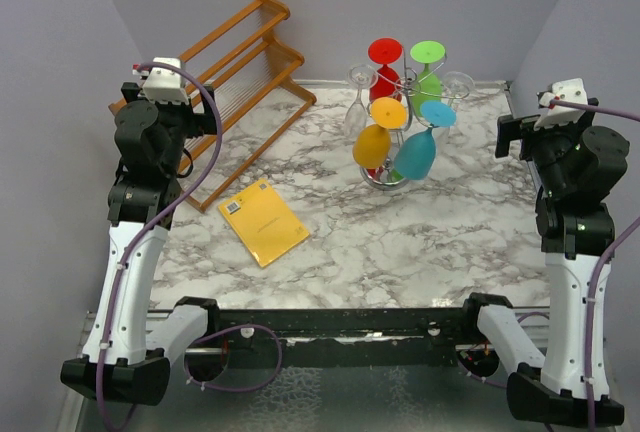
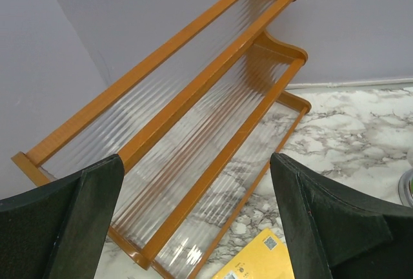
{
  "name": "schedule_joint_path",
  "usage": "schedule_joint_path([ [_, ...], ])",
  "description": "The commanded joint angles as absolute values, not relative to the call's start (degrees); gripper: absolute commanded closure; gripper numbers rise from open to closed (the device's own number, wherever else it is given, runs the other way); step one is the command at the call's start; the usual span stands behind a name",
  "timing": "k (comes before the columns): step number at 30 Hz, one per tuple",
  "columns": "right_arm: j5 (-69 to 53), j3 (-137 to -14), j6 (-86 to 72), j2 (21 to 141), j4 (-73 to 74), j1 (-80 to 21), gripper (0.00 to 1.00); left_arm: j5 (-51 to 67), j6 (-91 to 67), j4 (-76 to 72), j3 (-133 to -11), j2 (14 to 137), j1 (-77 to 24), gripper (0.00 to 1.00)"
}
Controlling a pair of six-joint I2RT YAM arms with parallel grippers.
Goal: Place the wine glass upside down on the wine glass rack
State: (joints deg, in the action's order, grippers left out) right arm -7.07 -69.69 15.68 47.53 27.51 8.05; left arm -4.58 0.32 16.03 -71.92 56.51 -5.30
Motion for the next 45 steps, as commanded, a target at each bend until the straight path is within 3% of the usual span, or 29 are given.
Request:
schedule_joint_path([
  [1, -10.1, -67.8, 15.5, 45.1, 29.1, 9.0, 0.0, 0.8, 0.5, 19.0, -73.1, 55.0, -4.7, 0.01],
  [30, -10.1, -66.5, 10.4, 39.4, 34.9, 10.4, 0.0, 1.1, 4.8, 23.0, -64.7, 45.2, -1.3, 0.01],
  [40, -1.8, -65.3, 6.8, 39.0, 31.8, 10.5, 0.0, -1.3, 4.3, 22.8, -63.3, 44.4, -1.1, 0.01],
  [45, -9.2, -65.4, 9.2, 38.7, 35.0, 10.7, 0.0, -1.2, 4.6, 22.9, -62.8, 43.9, -0.8, 0.01],
])
